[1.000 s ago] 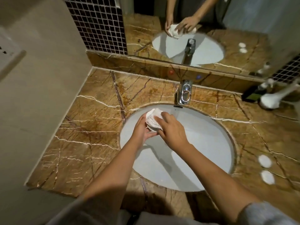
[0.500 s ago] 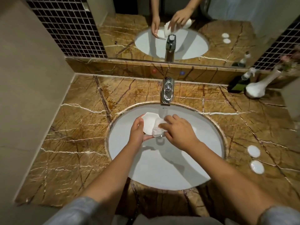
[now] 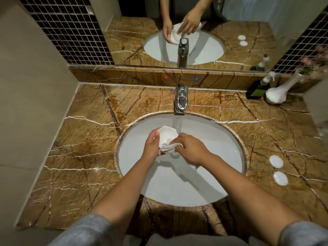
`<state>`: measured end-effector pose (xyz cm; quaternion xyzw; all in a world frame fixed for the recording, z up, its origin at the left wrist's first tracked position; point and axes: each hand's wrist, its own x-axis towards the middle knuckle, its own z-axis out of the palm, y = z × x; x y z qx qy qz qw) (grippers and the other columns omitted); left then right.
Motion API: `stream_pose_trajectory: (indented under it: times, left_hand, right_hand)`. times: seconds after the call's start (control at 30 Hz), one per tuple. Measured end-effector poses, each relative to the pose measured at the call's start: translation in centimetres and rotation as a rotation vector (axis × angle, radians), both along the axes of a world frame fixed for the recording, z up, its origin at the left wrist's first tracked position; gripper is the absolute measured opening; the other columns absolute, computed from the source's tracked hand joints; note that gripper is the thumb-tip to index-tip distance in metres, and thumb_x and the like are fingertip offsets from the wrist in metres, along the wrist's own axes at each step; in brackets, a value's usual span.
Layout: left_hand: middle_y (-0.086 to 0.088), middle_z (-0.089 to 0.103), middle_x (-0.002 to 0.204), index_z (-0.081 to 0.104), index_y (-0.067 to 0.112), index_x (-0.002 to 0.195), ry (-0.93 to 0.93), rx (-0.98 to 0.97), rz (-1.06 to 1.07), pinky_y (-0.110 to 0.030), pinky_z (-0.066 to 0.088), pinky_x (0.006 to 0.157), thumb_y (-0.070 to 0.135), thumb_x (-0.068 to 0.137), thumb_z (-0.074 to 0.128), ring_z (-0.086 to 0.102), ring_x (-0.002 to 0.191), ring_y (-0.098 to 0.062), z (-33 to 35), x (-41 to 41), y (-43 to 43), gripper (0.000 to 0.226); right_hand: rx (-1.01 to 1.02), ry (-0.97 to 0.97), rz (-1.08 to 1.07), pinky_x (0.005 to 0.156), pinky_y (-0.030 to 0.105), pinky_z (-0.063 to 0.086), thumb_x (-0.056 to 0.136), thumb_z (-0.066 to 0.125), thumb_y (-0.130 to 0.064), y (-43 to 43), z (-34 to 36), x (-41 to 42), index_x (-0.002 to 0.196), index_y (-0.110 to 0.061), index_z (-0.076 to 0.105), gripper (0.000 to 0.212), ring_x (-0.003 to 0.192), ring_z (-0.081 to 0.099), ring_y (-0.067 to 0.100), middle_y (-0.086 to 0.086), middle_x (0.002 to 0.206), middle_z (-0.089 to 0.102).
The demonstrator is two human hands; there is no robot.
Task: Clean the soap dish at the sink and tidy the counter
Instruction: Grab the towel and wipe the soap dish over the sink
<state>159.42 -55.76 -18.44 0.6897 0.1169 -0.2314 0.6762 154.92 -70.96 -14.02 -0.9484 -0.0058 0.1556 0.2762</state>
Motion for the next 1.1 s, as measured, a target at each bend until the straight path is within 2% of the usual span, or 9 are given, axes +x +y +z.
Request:
stream_pose_trajectory:
  times: [0.1, 0.2, 0.33, 0.43, 0.6, 0.73, 0.87, 0.97, 1.1]
  left_hand:
    - [-0.012, 0.056, 0.127, 0.055, 0.028, 0.119, -0.114, 0.026, -0.068, -0.039, 0.062, 0.062, 0.03, 0.103, 0.034, 0.065, 0.103, -0.029, 0.1, -0.1, -0.1, 0.026]
    - [-0.01, 0.056, 0.124, 0.054, 0.027, 0.121, -0.223, 0.153, -0.113, -0.037, 0.062, 0.058, 0.03, 0.103, 0.036, 0.065, 0.096, -0.027, 0.4, 0.1, -0.3, 0.026]
    - [-0.011, 0.055, 0.118, 0.047, 0.025, 0.122, -0.293, 0.224, -0.207, -0.047, 0.061, 0.067, 0.026, 0.103, 0.036, 0.064, 0.095, -0.029, -0.5, -0.3, 0.4, 0.023]
    - [-0.015, 0.049, 0.121, 0.039, 0.008, 0.128, -0.185, 0.234, -0.216, -0.046, 0.059, 0.069, 0.012, 0.1, 0.044, 0.059, 0.107, -0.038, -1.3, -0.5, 1.0, 0.029]
    - [-0.004, 0.063, 0.099, 0.065, 0.013, 0.105, -0.498, 0.455, -0.28, -0.015, 0.046, 0.069, 0.01, 0.092, 0.057, 0.06, 0.094, -0.023, -1.2, -0.6, 2.4, 0.015]
    - [-0.005, 0.061, 0.102, 0.068, 0.014, 0.109, -0.833, 0.604, -0.47, -0.028, 0.042, 0.076, 0.004, 0.087, 0.059, 0.056, 0.096, -0.02, 0.4, -0.5, 2.3, 0.026]
    - [-0.005, 0.065, 0.099, 0.069, 0.015, 0.111, -1.005, 0.637, -0.493, -0.038, 0.051, 0.069, 0.004, 0.087, 0.061, 0.061, 0.089, -0.026, 2.2, -0.3, 1.9, 0.028]
    - [-0.004, 0.067, 0.098, 0.07, 0.014, 0.109, -1.048, 0.605, -0.5, -0.038, 0.053, 0.067, -0.003, 0.083, 0.063, 0.063, 0.083, -0.025, 3.0, -0.2, 1.7, 0.032]
    - [-0.008, 0.069, 0.101, 0.07, 0.009, 0.107, -1.138, 0.572, -0.597, -0.038, 0.056, 0.066, -0.01, 0.078, 0.065, 0.068, 0.085, -0.029, 3.4, 0.0, 1.7, 0.035]
  right_hand:
    - [-0.06, -0.113, -0.12, 0.08, 0.035, 0.045, 0.091, 0.047, -0.024, 0.1, 0.1, 0.2, 0.126, -0.029, 0.059, 0.037, 0.112, 0.05, 0.025, 0.004, 0.118, 0.055]
    - [-0.162, -0.112, -0.049, 0.079, 0.036, 0.045, 0.092, 0.047, -0.028, 0.8, -0.4, -0.1, 0.13, -0.028, 0.055, 0.039, 0.114, 0.048, 0.026, 0.004, 0.125, 0.051]
    - [0.014, 0.038, -0.039, 0.07, 0.031, 0.041, 0.089, 0.047, -0.028, 0.0, -1.4, -0.6, 0.119, -0.031, 0.064, 0.034, 0.102, 0.057, 0.026, 0.004, 0.11, 0.057]
    - [0.076, -0.046, -0.259, 0.068, 0.03, 0.038, 0.09, 0.048, -0.027, -1.3, -1.8, -0.9, 0.114, -0.032, 0.066, 0.031, 0.093, 0.059, 0.025, 0.003, 0.104, 0.059]
    - [0.303, -0.2, -0.629, 0.068, 0.028, 0.038, 0.09, 0.048, -0.019, -3.1, -1.6, -0.7, 0.113, -0.028, 0.068, 0.032, 0.089, 0.058, 0.022, 0.003, 0.103, 0.06]
    - [0.441, -0.178, -0.579, 0.07, 0.022, 0.042, 0.088, 0.048, -0.012, -3.3, -1.2, -0.6, 0.108, -0.03, 0.07, 0.035, 0.089, 0.056, 0.015, 0.0, 0.102, 0.061]
    - [0.546, -0.055, -0.582, 0.079, 0.035, 0.048, 0.084, 0.049, -0.008, -2.5, -1.8, -0.8, 0.087, -0.02, 0.072, 0.026, 0.089, 0.062, 0.025, 0.008, 0.094, 0.069]
    - [0.385, 0.053, -0.528, 0.06, 0.033, 0.039, 0.075, 0.046, -0.019, -2.8, -2.8, -1.5, 0.083, -0.005, 0.064, 0.024, 0.07, 0.056, 0.03, 0.014, 0.075, 0.068]
    - [0.506, 0.035, -0.726, 0.067, 0.028, 0.043, 0.084, 0.048, -0.007, -4.3, -2.1, -0.9, 0.089, -0.022, 0.068, 0.026, 0.078, 0.059, 0.02, 0.002, 0.088, 0.067]
